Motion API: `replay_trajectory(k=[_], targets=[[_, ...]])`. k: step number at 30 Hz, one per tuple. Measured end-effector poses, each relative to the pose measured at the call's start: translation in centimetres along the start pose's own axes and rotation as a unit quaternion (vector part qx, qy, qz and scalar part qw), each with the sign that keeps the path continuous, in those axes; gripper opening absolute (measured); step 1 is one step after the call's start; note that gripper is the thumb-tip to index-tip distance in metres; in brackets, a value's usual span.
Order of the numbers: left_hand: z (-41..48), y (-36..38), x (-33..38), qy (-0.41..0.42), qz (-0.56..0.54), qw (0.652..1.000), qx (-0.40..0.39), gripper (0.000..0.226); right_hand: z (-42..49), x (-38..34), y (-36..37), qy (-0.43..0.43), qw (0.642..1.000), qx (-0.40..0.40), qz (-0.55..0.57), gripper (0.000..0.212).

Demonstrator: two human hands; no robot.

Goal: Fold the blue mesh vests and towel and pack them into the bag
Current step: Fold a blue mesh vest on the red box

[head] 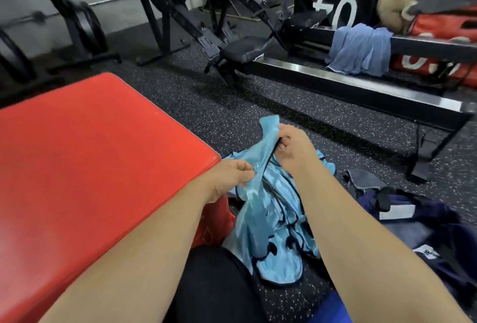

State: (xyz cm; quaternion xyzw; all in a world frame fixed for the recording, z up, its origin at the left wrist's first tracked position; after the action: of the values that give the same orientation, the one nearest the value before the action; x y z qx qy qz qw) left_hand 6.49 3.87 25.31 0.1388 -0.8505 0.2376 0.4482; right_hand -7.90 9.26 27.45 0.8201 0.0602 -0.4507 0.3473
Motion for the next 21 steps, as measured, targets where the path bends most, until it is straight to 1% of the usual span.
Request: replay_trajectory(k=[2,3,4,5,6,7,9,10,11,13,16,18,20,21], targets=[[-0.3,-0.4,0.3,-0.006,0.014,1.0,0.014,0.002,-0.4,-0.7,1.3,-0.021,0.998,-0.052,0.007,0.023],[-0.6,-0.9,1.0,-0.002,0.012,0.999,0.038,0.001,-0.7,-0.7,1.9,-0.021,0.997,-0.072,-0.007,0.024],[-0.9,-1.9,1.8,0.008,0.005,0.996,0.086,0.006,-1.1,-0.8,2.6,-0.017,0.995,-0.09,-0.026,0.025],[-1.2,-3.1,2.6,0.02,-0.003,0.989,0.145,0.017,-1.4,-0.7,3.0,-0.014,0.993,-0.102,-0.049,0.026],[-1.5,-4.3,3.4,0.035,-0.026,0.981,0.192,0.033,-1.6,-0.6,3.4,-0.015,0.991,-0.118,-0.067,0.025],[-1.7,-4.9,4.3,0.05,-0.052,0.977,0.202,0.053,-1.9,-0.6,3.8,-0.019,0.987,-0.135,-0.083,0.022],[-1.6,-4.9,5.8,0.078,-0.083,0.979,0.17,0.087,-2.4,-0.7,4.4,-0.029,0.981,-0.167,-0.098,0.019],[-1.6,-4.7,6.5,0.088,-0.092,0.98,0.152,0.098,-2.6,-0.7,4.6,-0.03,0.979,-0.174,-0.099,0.021],[-1.8,-4.6,7.0,0.095,-0.1,0.98,0.142,0.102,-2.6,-0.8,4.7,-0.029,0.978,-0.177,-0.103,0.024],[-2.4,-4.8,8.1,0.105,-0.107,0.979,0.14,0.093,-2.9,-1.1,5.1,-0.034,0.973,-0.194,-0.118,0.032],[-2.8,-5.2,8.9,0.103,-0.085,0.981,0.143,0.071,-3.6,-1.7,5.6,-0.043,0.961,-0.234,-0.14,0.034],[-2.7,-5.3,9.2,0.083,-0.042,0.986,0.139,0.047,-3.7,-2.1,5.6,-0.048,0.955,-0.249,-0.153,0.034],[-3.2,-5.2,9.7,0.05,0.006,0.991,0.127,0.014,-3.7,-2.5,5.8,-0.055,0.952,-0.256,-0.162,0.033],[-3.2,-5.3,9.7,0.038,0.013,0.992,0.116,0.008,-3.6,-2.7,5.8,-0.06,0.951,-0.256,-0.163,0.033]])
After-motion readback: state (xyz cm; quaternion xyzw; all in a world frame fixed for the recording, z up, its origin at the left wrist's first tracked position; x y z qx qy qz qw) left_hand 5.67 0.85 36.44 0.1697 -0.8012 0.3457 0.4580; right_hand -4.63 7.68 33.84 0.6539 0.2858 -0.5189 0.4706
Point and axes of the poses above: each hand's wrist, its own z-axis towards the middle knuckle, its own y-axis out of the palm, x = y × z, the point moved 8 cm from there along z, towards the middle knuckle, and after that the axes turned 7 degrees about -y, right-handed, at the moved point
